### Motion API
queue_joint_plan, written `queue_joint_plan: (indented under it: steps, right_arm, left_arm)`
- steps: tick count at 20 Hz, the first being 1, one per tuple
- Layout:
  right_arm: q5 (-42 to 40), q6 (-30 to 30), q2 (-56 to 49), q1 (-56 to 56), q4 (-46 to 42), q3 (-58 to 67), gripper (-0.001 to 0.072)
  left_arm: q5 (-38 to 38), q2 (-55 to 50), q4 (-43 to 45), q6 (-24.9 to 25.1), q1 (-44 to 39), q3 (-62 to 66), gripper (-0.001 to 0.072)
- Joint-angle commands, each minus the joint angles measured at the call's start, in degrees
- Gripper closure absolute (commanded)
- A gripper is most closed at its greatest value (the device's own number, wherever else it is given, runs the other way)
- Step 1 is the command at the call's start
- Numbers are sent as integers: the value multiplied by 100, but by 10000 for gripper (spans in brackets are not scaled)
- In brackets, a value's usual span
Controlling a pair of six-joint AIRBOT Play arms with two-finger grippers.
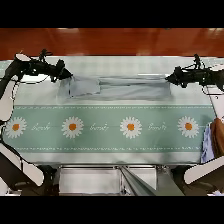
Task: Fold the shirts.
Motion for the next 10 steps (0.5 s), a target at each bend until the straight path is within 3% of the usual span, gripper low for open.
queue_joint_plan:
  steps: [1,2,3,4,8,10]
  right_arm:
    - [-168,11,-164,44,90,74,680]
    - [-208,31,-170,44,94,74,646]
    - [-269,125,-168,42,92,74,430]
    - [-286,153,-153,31,103,74,301]
    - [501,208,118,-426,70,422,300]
    - [881,219,426,-866,-17,498,300]
  left_arm:
    - [-35,-129,-2,2,-20,111,687]
    - [-44,-127,-4,-2,-17,111,661]
    - [-96,-114,-4,-7,-15,111,501]
    - [-208,-101,2,-2,-11,133,213]
    - [-608,247,238,-4,238,402,203]
    - [-680,739,789,-2,354,398,203]
